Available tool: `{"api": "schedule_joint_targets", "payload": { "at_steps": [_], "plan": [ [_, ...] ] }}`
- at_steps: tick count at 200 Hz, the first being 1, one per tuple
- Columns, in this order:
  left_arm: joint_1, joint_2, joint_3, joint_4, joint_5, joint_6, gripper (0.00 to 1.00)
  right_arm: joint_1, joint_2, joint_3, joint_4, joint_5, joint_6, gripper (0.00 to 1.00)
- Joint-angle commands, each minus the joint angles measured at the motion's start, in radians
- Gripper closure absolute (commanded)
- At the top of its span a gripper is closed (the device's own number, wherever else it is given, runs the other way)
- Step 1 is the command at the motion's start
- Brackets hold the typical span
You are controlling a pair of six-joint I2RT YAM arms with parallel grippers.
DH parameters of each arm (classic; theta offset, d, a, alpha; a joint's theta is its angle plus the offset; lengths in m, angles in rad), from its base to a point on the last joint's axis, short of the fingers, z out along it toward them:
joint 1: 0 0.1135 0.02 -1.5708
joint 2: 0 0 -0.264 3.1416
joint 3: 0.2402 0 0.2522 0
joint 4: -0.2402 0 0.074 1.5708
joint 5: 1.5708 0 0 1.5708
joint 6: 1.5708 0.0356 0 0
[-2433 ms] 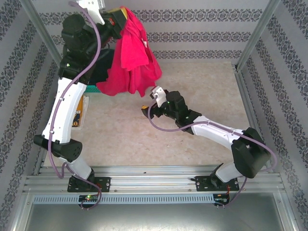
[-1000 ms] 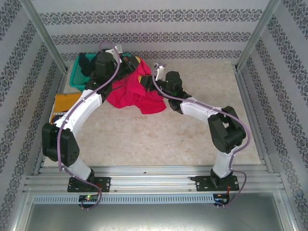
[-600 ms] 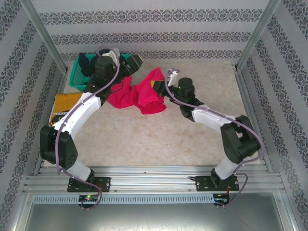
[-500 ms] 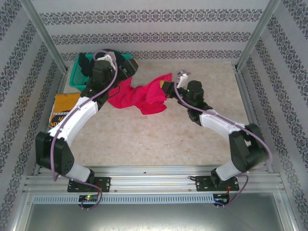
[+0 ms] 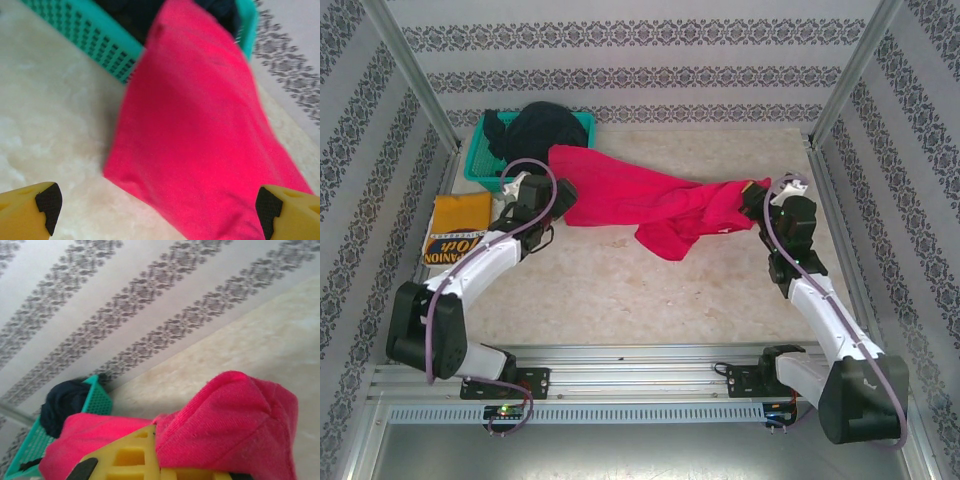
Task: Fold and stack the t-shirts
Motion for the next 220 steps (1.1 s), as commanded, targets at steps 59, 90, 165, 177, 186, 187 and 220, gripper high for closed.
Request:
{"api": "schedule_joint_targets", "payload": {
  "at_steps": [59, 90, 165, 177, 186, 187, 220],
  "plan": [
    [-0.04, 0.167, -0.066, 0.105, 0.105, -0.225, 0.25, -0.023, 0.058, -0.017, -0.094, 0.04, 0.058, 1.0],
    [-0.042, 0.241, -0.03, 0.138, 0.132, -0.244, 0.52, -0.022, 0.108, 0.011, -0.089, 0.023, 0.053, 1.0],
    [-0.04, 0.421, 0.166, -0.028, 0.176, -0.332, 0.72, -0.025, 0.124, -0.004, -0.083, 0.015, 0.062, 1.0],
    [-0.038, 0.432, 0.176, -0.035, 0.175, -0.334, 0.73, -0.025, 0.124, -0.008, -0.084, 0.012, 0.064, 1.0],
    [-0.038, 0.437, 0.182, -0.044, 0.175, -0.338, 0.73, -0.025, 0.123, -0.01, -0.084, 0.012, 0.064, 1.0],
    [-0.039, 0.437, 0.184, -0.045, 0.175, -0.339, 0.73, -0.025, 0.123, -0.01, -0.084, 0.013, 0.064, 1.0],
    [-0.039, 0.431, 0.183, -0.071, 0.161, -0.356, 0.62, -0.029, 0.124, -0.011, -0.085, 0.015, 0.059, 1.0]
  ]
}}
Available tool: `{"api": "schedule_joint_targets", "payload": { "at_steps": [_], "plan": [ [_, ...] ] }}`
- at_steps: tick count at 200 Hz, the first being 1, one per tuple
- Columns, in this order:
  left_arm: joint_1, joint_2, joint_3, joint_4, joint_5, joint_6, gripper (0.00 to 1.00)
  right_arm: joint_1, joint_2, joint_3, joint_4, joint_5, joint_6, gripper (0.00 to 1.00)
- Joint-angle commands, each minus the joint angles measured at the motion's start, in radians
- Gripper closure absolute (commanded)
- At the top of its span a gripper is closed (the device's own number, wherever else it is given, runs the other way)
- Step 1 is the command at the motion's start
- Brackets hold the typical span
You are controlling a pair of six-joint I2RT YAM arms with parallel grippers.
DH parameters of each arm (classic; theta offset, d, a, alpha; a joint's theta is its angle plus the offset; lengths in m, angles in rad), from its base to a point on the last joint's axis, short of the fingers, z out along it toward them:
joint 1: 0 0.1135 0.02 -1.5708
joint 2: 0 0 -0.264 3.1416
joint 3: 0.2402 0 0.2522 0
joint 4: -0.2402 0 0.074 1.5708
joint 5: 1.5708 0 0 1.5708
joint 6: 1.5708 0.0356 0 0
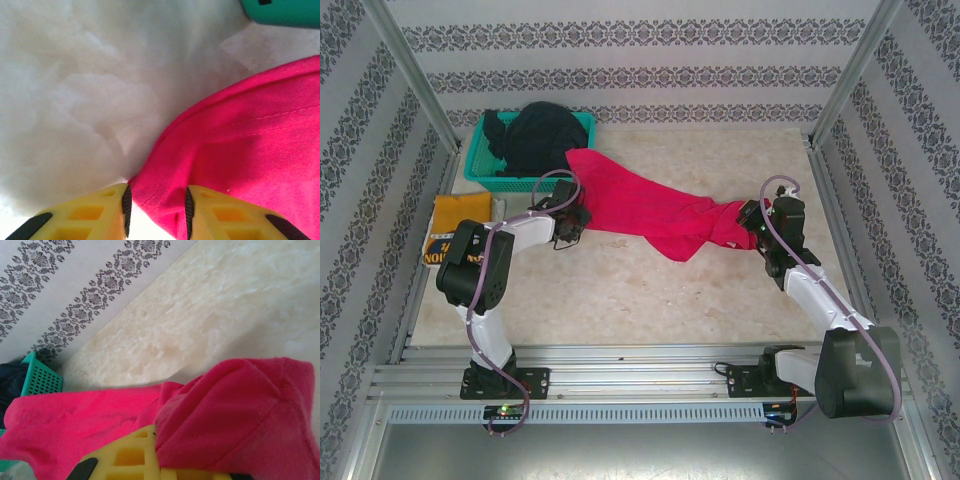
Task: Fold and stack the t-shirts
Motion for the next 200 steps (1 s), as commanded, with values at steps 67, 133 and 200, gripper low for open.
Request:
{"api": "schedule_joint_targets", "payload": {
  "at_steps": [67, 133, 200],
  "plan": [
    [-0.002, 0.047, 0.061, -0.034, 0.007, -0.044, 0.7, -0.013, 0.024, 0.008, 0.025, -0.022, 0.026, 1.0],
    [0.0, 0.068, 0.072, -0.04, 0.02, -0.065, 0.63, -0.017, -0.006, 0.011, 0.006, -0.005, 0.017, 1.0],
    [0.002, 0.04, 0.057, -0.061, 0.003, -0.069, 0.64, -0.017, 0.018, 0.014, 0.019, -0.019, 0.031, 1.0]
  ]
}}
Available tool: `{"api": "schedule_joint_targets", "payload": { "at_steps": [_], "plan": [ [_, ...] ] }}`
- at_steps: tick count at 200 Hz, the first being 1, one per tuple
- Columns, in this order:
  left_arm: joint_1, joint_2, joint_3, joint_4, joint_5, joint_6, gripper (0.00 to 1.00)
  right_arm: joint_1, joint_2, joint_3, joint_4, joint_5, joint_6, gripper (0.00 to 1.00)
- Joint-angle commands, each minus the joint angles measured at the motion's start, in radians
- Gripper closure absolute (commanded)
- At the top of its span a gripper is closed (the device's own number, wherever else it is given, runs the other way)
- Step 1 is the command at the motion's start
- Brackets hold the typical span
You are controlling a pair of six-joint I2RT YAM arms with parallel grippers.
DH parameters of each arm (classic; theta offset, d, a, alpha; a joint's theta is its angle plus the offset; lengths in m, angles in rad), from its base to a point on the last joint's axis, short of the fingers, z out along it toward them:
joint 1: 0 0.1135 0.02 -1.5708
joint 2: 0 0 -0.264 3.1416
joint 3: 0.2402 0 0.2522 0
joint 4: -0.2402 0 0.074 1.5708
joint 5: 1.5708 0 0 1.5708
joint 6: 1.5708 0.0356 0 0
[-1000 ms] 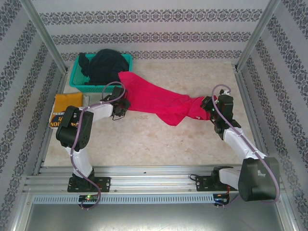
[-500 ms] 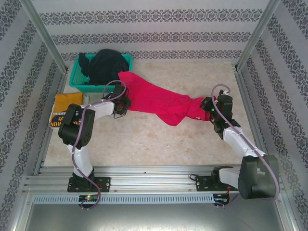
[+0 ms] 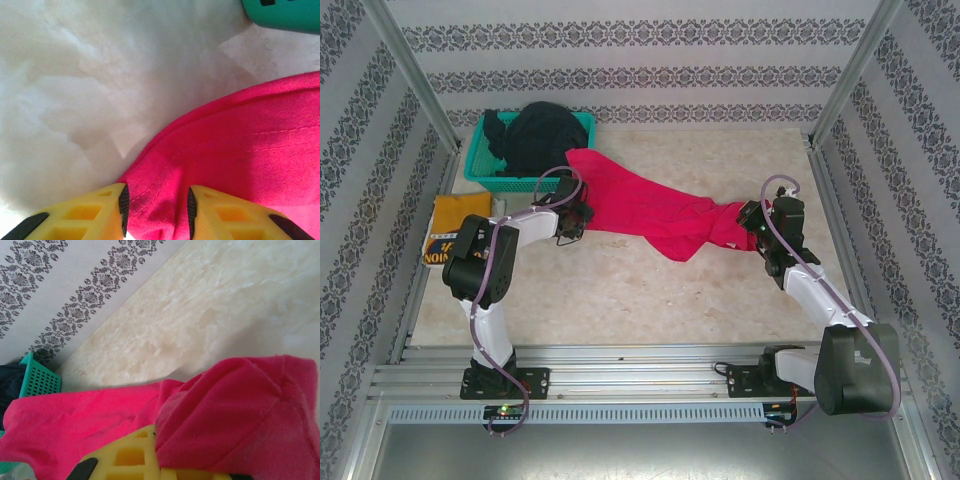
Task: Fold and stack the t-shirts
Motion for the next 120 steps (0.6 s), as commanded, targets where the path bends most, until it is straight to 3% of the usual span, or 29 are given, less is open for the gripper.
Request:
{"api": "schedule_joint_targets", "payload": {
  "at_steps": [1, 50, 97, 120],
  "plan": [
    [0.001, -0.015, -0.006, -0.045, -0.008, -0.03, 0.65, -0.011, 0.003, 0.014, 0.019, -0.013, 0.01, 1.0],
    [0.002, 0.044, 0.031, -0.087, 0.005, -0.047, 0.72, -0.01, -0.009, 0.013, 0.01, -0.006, 0.006, 1.0],
    [0.008, 0.083, 0.053, -0.057, 0.03, -0.013, 1.0, -0.012, -0.022, 0.011, 0.006, -0.004, 0.008, 1.0],
    [0.009, 0.044, 0.051, -0.04, 0.012, 0.0, 1.0, -0.017, -0.045, 0.014, -0.002, -0.005, 0.006, 1.0]
  ]
}}
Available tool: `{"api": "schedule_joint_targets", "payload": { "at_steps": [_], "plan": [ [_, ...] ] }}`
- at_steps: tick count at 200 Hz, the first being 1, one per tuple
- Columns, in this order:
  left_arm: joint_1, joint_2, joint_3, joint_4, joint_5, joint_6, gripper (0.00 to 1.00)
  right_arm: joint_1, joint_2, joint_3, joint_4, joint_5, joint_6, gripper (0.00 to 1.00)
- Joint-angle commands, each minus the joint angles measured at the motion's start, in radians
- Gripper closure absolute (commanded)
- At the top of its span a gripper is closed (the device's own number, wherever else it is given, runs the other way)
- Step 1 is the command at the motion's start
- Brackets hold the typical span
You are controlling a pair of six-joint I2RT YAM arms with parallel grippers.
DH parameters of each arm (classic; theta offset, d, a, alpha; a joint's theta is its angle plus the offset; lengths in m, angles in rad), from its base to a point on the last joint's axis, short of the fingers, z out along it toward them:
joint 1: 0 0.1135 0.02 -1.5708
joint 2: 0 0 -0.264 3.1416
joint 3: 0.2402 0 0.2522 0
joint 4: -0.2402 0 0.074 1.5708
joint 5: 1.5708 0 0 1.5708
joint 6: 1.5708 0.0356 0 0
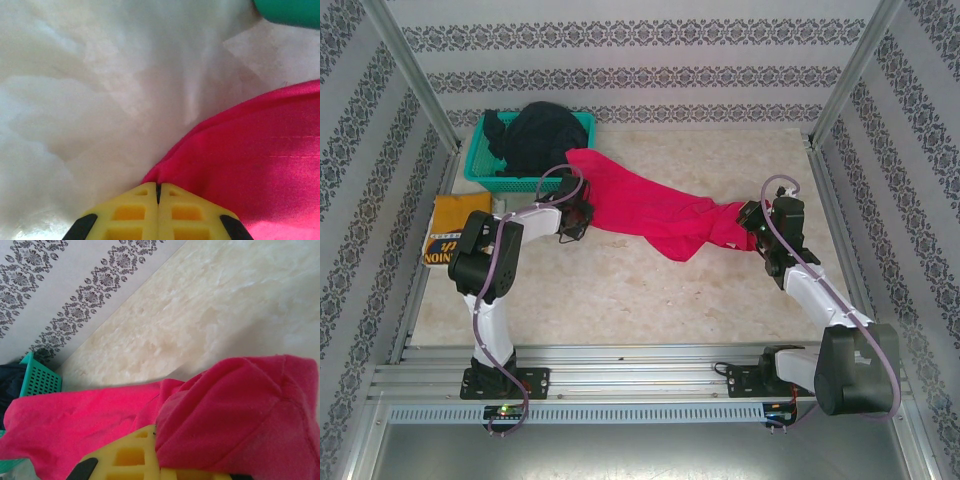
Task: Fold and stack the t-shirts
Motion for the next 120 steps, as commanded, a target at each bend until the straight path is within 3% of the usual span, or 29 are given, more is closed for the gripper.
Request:
{"api": "schedule_joint_targets", "payload": {
  "at_steps": [1, 53, 120],
  "plan": [
    [0.007, -0.011, 0.0, -0.02, -0.007, 0.018, 1.0, -0.015, -0.042, 0.015, 0.001, -0.004, 0.005, 1.0],
    [0.008, -0.233, 0.024, -0.083, -0.115, 0.112, 1.0, -0.016, -0.188, 0.093, -0.056, -0.012, -0.032, 1.0],
    [0.015, -0.452, 0.2, -0.256, -0.238, 0.314, 1.0, -0.018, -0.363, 0.278, -0.116, -0.005, -0.148, 1.0]
  ]
}}
